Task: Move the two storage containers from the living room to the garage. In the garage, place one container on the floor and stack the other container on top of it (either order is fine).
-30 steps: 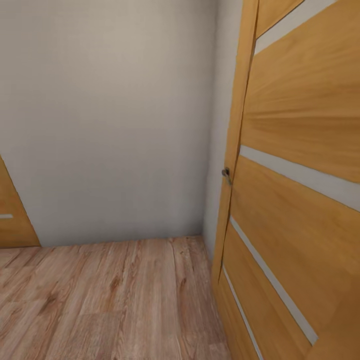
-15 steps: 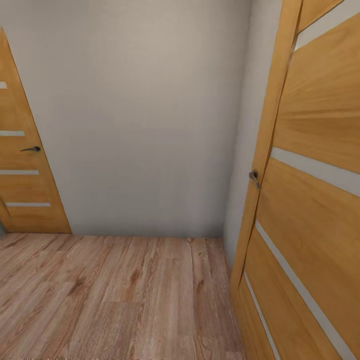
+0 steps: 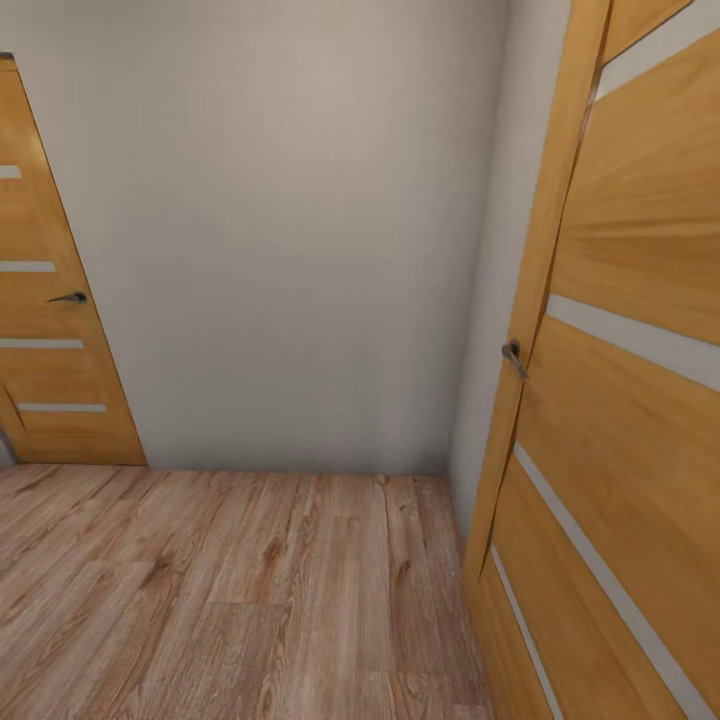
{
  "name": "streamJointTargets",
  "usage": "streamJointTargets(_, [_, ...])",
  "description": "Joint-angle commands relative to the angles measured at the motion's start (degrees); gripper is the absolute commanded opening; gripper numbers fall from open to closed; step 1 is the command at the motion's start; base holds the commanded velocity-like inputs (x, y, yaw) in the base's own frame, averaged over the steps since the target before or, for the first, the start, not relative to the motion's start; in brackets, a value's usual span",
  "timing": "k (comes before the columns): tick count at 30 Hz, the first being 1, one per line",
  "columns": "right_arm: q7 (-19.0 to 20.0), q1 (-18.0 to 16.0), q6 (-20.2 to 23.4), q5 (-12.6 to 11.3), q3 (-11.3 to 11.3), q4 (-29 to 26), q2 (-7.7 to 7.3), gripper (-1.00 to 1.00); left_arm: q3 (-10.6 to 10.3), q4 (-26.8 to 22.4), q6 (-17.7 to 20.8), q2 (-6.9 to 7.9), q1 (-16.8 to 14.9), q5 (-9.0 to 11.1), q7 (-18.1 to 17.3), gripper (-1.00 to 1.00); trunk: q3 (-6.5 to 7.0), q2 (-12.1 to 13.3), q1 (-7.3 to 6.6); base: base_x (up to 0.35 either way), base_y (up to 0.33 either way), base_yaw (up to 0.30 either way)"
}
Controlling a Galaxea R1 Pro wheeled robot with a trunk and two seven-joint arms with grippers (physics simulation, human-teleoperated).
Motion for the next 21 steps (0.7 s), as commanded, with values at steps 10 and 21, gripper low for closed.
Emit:
streamJointTargets(10, [0.1,0.0,-0.1,0.1,-0.1,0.0,0.01,1.0,0.4,0.2,-0.3,-0.02,-0.1,-0.5,0.1,1.0,-0.05,0.0,0.0,0.004,-0.004,0.0])
streamJointTargets(21, [0.1,0.0,-0.1,0.1,-0.1,0.0,0.01,1.0,0.4,0.2,-0.3,0.02,-0.1,-0.5,0.0,1.0,-0.05,0.0,0.0,0.092,-0.097,0.0])
